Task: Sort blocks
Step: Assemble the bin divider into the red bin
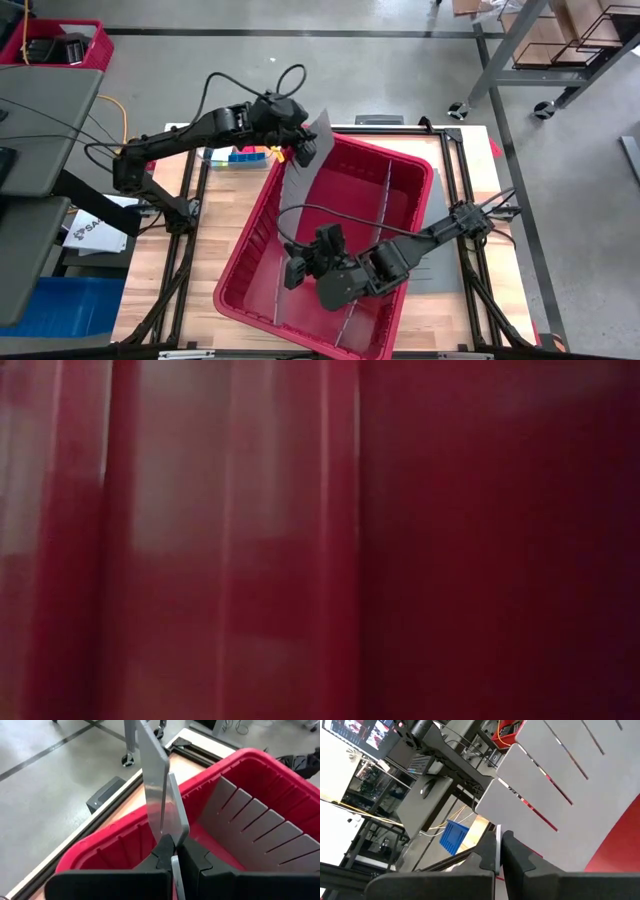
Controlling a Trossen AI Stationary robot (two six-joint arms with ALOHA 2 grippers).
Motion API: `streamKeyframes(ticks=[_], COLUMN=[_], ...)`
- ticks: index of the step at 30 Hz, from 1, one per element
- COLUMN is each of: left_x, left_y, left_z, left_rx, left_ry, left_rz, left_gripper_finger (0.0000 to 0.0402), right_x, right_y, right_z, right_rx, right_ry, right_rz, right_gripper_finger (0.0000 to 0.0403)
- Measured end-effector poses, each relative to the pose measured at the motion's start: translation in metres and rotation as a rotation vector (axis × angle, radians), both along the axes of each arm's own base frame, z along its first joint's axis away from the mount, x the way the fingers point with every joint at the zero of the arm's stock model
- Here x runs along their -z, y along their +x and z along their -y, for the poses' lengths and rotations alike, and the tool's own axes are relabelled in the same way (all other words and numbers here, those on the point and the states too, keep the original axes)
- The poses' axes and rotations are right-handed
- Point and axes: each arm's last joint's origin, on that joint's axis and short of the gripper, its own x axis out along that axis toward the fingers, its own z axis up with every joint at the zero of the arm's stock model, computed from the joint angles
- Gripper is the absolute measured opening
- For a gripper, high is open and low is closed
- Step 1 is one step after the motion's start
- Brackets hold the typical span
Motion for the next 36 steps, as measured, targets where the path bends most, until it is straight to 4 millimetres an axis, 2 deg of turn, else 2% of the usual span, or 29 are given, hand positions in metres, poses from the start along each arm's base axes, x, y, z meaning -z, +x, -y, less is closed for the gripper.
streamKeyframes(ticks=[5, 10, 24, 36], left_x=[0.003, -0.007, 0.003, -0.002], left_y=[0.001, -0.008, 0.001, -0.003], left_z=[0.001, 0.007, 0.002, 0.003], left_rx=[-0.002, -0.032, -0.034, -0.046], left_ry=[-0.003, 0.054, 0.036, 0.061], left_rz=[-0.027, -0.015, -0.041, -0.035], left_gripper_finger=[0.0, 0.0, 0.0, 0.0], right_x=[0.0, 0.0, 0.0, 0.0], right_y=[0.0, 0.0, 0.0, 0.0], right_z=[0.0, 0.0, 0.001, 0.001], right_rx=[0.003, 0.005, 0.009, 0.009], right_ry=[-0.002, -0.003, -0.004, -0.007], right_rz=[0.0, 0.003, 0.0, 0.0], right_gripper_finger=[0.0, 0.0, 0.0, 0.0])
